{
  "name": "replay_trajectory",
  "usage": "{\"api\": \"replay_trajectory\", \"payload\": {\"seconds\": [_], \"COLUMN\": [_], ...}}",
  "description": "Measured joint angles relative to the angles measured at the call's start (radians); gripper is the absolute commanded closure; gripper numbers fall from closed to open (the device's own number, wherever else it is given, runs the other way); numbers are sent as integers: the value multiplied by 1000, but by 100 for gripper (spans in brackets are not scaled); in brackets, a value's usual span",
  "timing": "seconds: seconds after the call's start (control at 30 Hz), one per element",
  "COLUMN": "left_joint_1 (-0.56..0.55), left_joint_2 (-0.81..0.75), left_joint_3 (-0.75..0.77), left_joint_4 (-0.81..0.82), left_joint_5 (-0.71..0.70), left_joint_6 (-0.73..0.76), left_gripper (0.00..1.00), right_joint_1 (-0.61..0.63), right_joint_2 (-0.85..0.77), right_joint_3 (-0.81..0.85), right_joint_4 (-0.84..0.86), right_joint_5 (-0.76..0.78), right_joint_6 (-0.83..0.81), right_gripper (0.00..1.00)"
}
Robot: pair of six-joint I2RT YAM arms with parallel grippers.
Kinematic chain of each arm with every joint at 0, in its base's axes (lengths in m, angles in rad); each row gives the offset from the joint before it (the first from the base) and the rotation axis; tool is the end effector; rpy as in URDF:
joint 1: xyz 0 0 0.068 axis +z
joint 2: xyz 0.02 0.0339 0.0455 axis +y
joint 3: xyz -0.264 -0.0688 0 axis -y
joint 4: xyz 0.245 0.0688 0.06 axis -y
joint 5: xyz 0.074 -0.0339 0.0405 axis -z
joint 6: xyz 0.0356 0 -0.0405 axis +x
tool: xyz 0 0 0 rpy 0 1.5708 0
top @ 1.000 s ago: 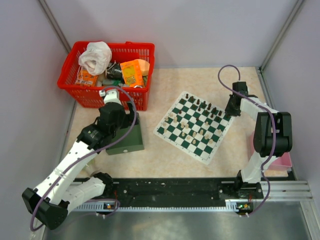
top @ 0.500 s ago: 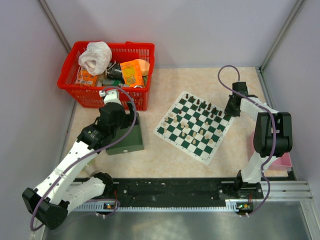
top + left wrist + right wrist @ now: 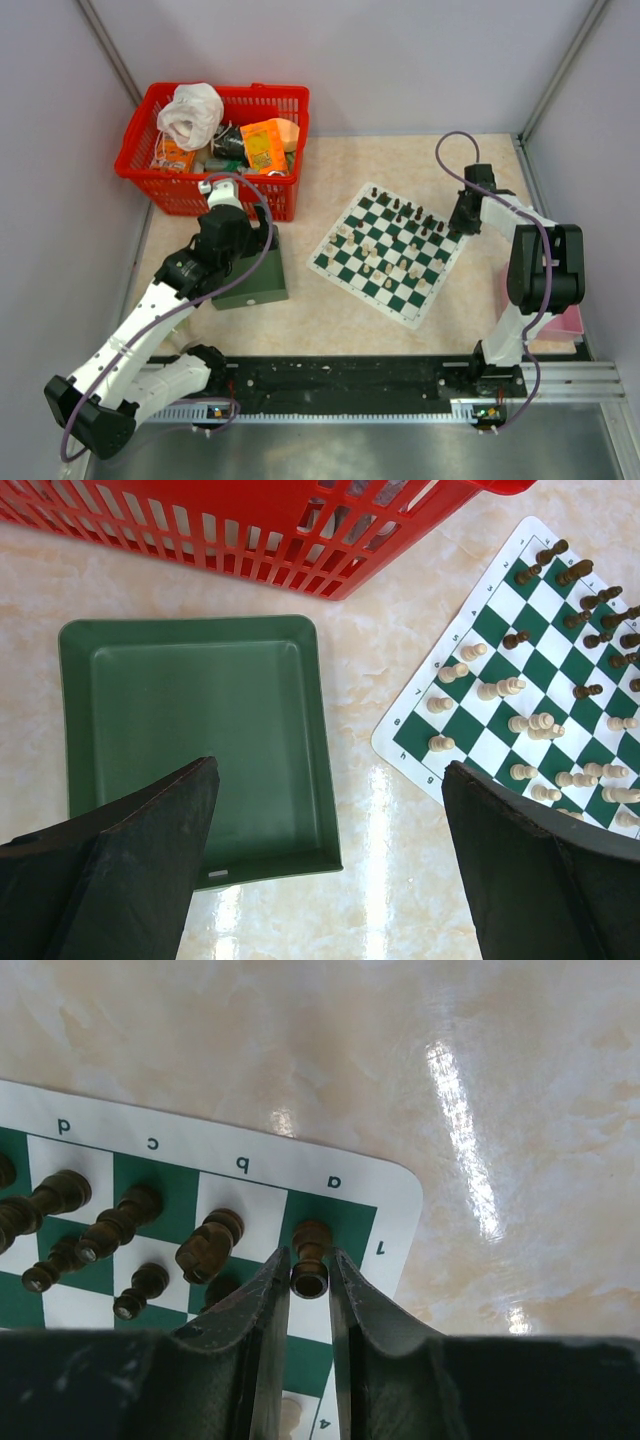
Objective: Set up the chess pieces on the board
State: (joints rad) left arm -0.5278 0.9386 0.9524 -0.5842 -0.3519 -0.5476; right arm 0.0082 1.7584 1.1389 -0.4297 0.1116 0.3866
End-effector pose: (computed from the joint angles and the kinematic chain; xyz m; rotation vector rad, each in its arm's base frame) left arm 0.1777 -0.0894 0.3318 -0.2253 2.1017 -0.2677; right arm 0.3581 -0.0010 0.1846 0.5289 2.5551 -0.0063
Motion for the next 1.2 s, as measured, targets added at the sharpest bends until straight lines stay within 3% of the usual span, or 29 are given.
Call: {"api": "replay_trajectory", "payload": {"seconds": [0.17,0.53,0.83,1.0,1.2], "left_joint_1": [0,1,2,2,2], "left_joint_2": [0,0,0,0,0], "left_joint_3": [-1,-4,-5,-8,-8], "left_joint_4": [0,0,0,0,0], "left_joint_5": [0,0,0,0,0], "left_joint_6": [0,0,0,0,0], "left_gripper": [1,1,1,1,1], "right_joint_1": [0,0,15,129,314], "right_joint_2": [0,0,-49,-133,-114], "right_joint_3": [3,140,152,157,182], "right_joint_4": [-27,-88,-122,-125,-122], "right_joint_5": [0,3,-30,-62,-76], "right_joint_6": [-1,-49,-50,-44,-27], "right_gripper": [68,62,54,53,53]}}
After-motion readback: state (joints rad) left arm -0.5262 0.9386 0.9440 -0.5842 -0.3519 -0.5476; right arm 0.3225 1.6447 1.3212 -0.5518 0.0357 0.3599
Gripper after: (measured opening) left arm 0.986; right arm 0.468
